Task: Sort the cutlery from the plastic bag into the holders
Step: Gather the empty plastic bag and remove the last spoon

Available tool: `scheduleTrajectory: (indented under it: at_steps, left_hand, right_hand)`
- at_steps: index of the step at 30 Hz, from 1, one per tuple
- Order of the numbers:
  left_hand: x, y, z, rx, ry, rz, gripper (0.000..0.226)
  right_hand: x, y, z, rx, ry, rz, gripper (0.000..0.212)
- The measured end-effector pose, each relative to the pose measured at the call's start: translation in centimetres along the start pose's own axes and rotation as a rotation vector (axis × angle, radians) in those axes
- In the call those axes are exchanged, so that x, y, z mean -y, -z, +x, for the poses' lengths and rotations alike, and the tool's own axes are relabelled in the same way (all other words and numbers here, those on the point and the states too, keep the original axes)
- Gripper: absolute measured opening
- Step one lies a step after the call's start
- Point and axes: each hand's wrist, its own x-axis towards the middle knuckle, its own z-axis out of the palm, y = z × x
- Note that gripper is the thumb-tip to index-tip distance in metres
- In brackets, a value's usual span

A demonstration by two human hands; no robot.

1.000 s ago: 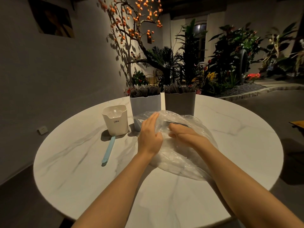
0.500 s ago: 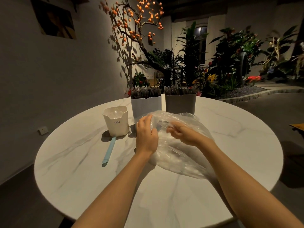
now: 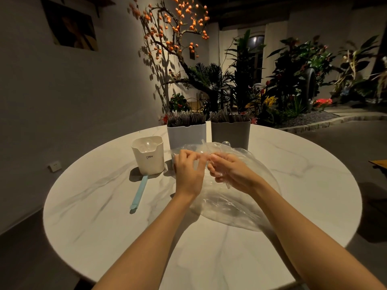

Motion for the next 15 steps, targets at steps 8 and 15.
scheduleTrajectory:
  at_steps: [8,15]
  left_hand:
    - [-1.0,0.9,0.6,-0.073,0.087,-0.278,0.016]
    - [-2.0,1.2,0.7,-0.181,0.211,-0.466,0.029]
  right_hand:
    - [0.3,0.0,-0.2,-0.007,-0.041,0.006,0.027]
    - [0.5,-0.3,-0.2,-0.060,-0.049,-0.054,0.028]
